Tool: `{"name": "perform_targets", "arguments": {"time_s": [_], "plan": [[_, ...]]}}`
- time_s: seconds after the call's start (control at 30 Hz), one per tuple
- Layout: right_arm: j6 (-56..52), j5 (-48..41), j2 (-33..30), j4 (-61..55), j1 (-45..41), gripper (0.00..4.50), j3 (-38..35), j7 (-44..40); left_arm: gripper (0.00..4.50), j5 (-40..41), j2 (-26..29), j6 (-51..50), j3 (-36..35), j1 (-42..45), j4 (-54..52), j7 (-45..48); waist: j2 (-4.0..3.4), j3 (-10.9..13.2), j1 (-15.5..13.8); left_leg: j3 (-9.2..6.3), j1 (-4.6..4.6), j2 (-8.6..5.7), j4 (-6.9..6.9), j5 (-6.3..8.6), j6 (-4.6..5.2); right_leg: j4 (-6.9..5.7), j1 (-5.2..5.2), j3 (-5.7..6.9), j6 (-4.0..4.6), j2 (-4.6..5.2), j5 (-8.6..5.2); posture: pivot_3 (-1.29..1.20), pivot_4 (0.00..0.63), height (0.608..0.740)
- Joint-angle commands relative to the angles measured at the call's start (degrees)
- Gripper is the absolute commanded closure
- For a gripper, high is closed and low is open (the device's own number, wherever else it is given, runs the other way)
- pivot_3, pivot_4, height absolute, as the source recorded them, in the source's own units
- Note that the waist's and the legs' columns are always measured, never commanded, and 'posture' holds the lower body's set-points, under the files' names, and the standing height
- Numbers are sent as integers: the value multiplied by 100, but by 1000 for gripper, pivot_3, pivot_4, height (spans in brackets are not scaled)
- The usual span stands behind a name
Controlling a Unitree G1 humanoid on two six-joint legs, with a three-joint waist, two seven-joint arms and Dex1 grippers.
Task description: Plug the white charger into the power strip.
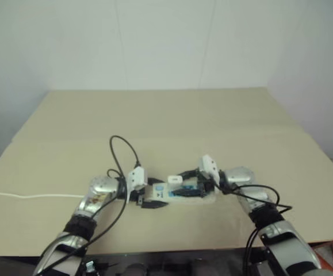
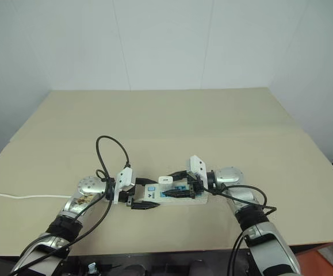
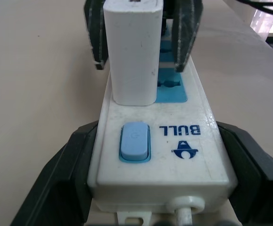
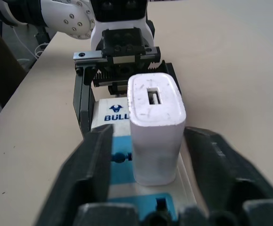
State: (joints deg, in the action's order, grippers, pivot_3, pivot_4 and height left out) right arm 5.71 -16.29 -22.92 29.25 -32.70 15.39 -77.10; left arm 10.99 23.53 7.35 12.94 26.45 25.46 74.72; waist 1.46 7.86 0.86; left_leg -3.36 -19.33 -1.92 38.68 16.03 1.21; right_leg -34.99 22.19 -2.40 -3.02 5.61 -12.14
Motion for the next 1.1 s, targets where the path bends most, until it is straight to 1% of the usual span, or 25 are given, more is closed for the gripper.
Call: {"name": "perform_targets", "arguments": {"time_s": [0.03,0.07,0.13,0.2,0.27,0.4,0.47,0.53,0.63,0.7,0.8,0.9,1.0,1.1], "plan": [[-425,436,-153,243,438,353,310,-96,1212,-36,145,-24,-61,-29,-41,8,1,0,0,0,0,0,0,1,-1,0,0,0,0,0,0,0,150,740],[-432,452,-155,203,439,30,306,-84,1212,-34,140,-24,-65,-29,-41,-1,1,0,-1,0,0,0,-2,1,-2,1,1,0,0,0,-1,0,150,740],[-483,434,-169,144,433,7,273,-103,1212,-30,137,-32,-73,-30,-45,-12,1,0,-4,-1,-1,1,-4,2,-3,1,2,1,1,-1,-2,0,150,740],[-457,379,-203,-17,443,0,155,-62,495,76,182,-279,-98,-9,-159,64,1,1,-7,-2,-1,2,-6,2,-3,1,3,2,2,-2,-4,0,150,740],[-508,268,-285,-297,478,0,7,-54,27,230,230,-481,-188,-6,-343,105,0,5,-11,-3,-4,2,-7,2,-3,0,6,3,-13,-3,-13,0,150,740],[-679,2,-568,-1049,664,0,-391,20,27,497,498,-798,-394,-64,-843,236,1,22,-20,-7,-14,4,-8,2,-4,3,12,4,-15,5,-15,0,150,740],[-881,-244,-800,-1559,809,0,-661,25,27,646,705,-915,-527,-161,-1130,322,1,32,-18,-7,-38,2,-5,2,-4,1,32,3,-14,9,-14,0,150,740],[-1105,-524,-1121,-2101,972,0,-1023,49,27,802,943,-1033,-705,-275,-1424,361,-3,46,-12,-5,-90,1,-1,1,-5,-5,89,1,2,9,-2,0,150,740],[-1504,-989,-1627,-2785,1214,0,-1651,126,27,1046,1340,-1281,-1009,-430,-1729,435,-22,88,-12,-5,-138,0,0,0,-6,-13,143,1,5,9,-1,0,150,740],[-1759,-1274,-1967,-3088,1363,0,-2053,145,27,1166,1623,-1410,-1211,-503,-1860,487,-32,123,1,-2,-199,-2,9,-5,-14,-31,216,-4,10,10,4,0,150,740],[-2037,-1534,-2429,-3227,1584,0,-2554,104,27,1304,1984,-1568,-1518,-559,-1932,495,-32,159,-4,-1,-201,0,4,-5,-14,-23,218,0,13,3,5,0,150,740],[-1952,-1495,-2755,-3072,1823,0,-2861,11,27,1395,2232,-1639,-1757,-628,-1928,509,-31,167,-9,1,-201,2,2,-4,-13,-12,211,3,13,3,5,0,150,740],[-1894,-1486,-2936,-3026,2014,0,-3004,-70,27,1456,2343,-1681,-1883,-738,-1994,516,-30,174,-7,8,-201,2,4,-4,-12,-8,207,0,12,8,5,0,150,740],[-1895,-1496,-2956,-3046,2050,0,-3035,-17,27,1488,2343,-1697,-1875,-774,-2033,493,-28,188,-1,11,-201,2,9,-4,-13,-11,207,-1,10,10,7,0,150,740]]}}
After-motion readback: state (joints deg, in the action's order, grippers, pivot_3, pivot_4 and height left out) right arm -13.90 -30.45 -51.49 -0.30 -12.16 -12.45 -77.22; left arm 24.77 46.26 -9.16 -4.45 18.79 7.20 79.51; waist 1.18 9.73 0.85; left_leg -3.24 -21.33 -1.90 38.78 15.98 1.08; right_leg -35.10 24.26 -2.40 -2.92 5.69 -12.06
